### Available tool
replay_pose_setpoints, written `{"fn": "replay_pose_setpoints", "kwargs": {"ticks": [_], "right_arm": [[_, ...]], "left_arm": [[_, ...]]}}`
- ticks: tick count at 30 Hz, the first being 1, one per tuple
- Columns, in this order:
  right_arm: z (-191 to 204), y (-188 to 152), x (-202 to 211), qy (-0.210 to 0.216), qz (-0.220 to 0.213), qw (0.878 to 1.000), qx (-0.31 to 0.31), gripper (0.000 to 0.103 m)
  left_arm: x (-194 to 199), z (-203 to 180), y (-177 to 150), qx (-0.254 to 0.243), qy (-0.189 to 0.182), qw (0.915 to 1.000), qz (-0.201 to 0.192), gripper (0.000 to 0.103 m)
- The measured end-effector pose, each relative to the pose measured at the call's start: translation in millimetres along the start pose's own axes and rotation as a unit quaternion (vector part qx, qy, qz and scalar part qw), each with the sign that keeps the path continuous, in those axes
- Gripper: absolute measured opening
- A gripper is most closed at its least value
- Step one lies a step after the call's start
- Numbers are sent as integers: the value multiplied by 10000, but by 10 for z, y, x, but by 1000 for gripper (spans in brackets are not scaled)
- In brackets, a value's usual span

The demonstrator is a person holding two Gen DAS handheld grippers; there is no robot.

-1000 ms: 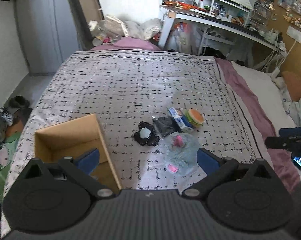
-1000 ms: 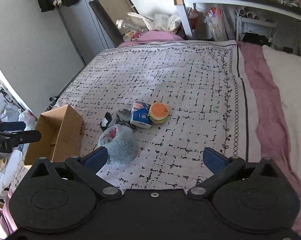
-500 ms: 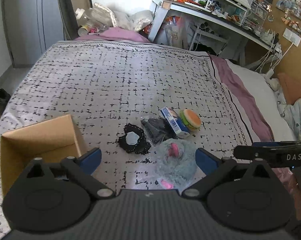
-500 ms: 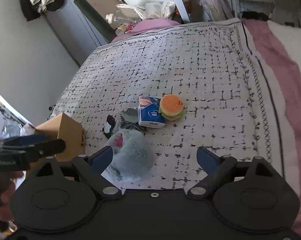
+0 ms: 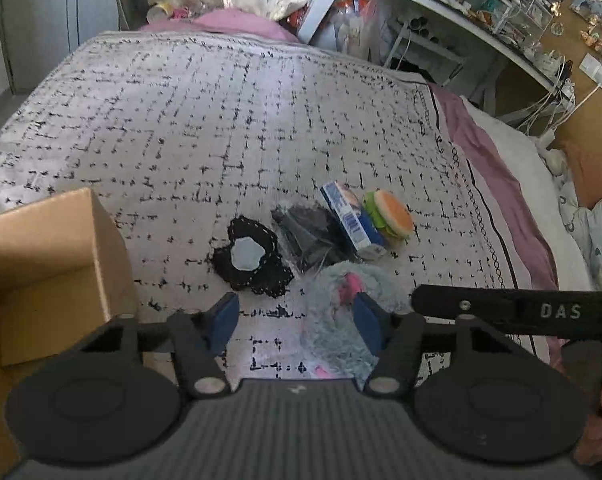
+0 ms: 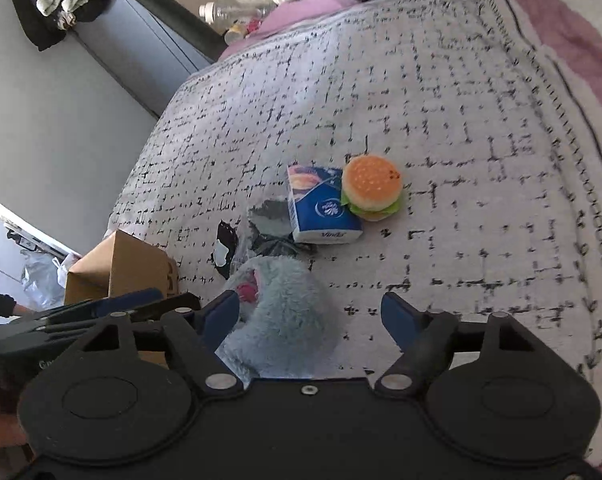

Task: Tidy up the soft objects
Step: 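Grasp the blue-grey plush toy with the right gripper, then carry the plush toy into the cardboard box and open the right gripper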

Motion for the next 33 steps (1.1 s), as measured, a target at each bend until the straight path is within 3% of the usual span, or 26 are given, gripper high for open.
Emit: {"fn": "replay_pose_setpoints", "kwargs": {"ticks": [5,9,11,16,33], "right_arm": [[-25,-51,-235,91,288,9993,-204,69],[-69,-119,-377,202,462,9978,-436,64],[-61,-140,-405,383,506,9965,-538,51],[44,-151,-360,494,477,9970,-370,42],[393,-93,183,643,117,9979,-34,41]], "left_arm": [[-170,28,-15,27,48,9999,130,57],[-313,85,-81,272,-71,9990,350,47],[-348,94,-93,352,-161,9986,373,46],[-334,39,-108,696,-684,9943,429,13],[291,-123,-54,288,-670,9973,-112,12]]}}
Point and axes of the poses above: each gripper's, at about its wrist camera, not at the fingertips, and x roughly against the way its jaws point, z to its left, y to its top, the point moved 8 cm from there along -x, roughly the way its jaws point, and after that the axes turned 1 degree about -z, right-handed, at the moved point
